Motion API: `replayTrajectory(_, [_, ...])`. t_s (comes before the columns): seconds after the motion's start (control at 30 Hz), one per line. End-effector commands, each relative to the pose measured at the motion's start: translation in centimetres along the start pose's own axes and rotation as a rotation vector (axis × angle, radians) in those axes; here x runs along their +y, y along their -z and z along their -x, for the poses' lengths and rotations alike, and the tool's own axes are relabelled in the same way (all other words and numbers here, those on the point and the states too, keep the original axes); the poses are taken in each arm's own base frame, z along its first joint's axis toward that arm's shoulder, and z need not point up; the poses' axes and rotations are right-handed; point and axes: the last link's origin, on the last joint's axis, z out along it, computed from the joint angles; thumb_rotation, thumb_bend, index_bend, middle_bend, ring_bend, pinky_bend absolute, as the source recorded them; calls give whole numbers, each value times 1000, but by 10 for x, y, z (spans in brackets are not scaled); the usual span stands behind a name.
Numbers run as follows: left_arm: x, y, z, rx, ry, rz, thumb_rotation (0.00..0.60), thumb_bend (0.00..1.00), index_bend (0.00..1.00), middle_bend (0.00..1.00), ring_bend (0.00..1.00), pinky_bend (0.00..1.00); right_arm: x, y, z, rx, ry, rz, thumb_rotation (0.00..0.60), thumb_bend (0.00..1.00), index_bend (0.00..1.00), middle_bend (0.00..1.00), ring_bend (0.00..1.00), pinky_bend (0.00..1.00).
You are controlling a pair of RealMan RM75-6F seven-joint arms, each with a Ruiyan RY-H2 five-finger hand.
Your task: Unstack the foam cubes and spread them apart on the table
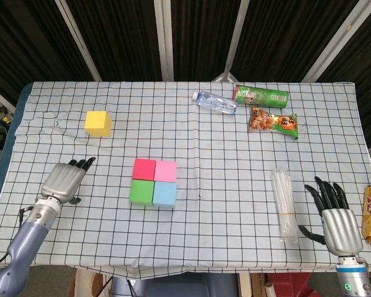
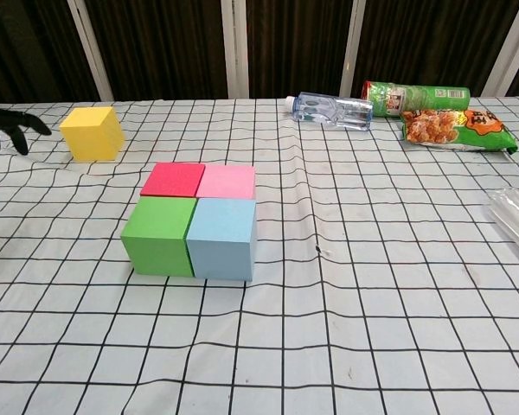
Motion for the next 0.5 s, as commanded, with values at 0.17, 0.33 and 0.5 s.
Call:
replayTrajectory(0.17, [2, 9, 27, -87, -21, 73, 600, 96, 52, 163, 233, 475, 1, -1, 0, 2, -2, 7, 600, 60, 169, 43, 90, 0])
replayTrajectory(0.33, [19, 3, 40, -117, -25, 128, 600, 93, 47, 165, 233, 480, 2, -1, -1, 4, -7, 9, 600, 59, 169, 43, 90, 0])
replayTrajectory(0.5, [39, -6, 44, -116, -19, 174, 600, 63, 45, 158, 233, 481, 5, -1, -3, 7, -12, 15, 600, 59, 170, 43, 90, 0])
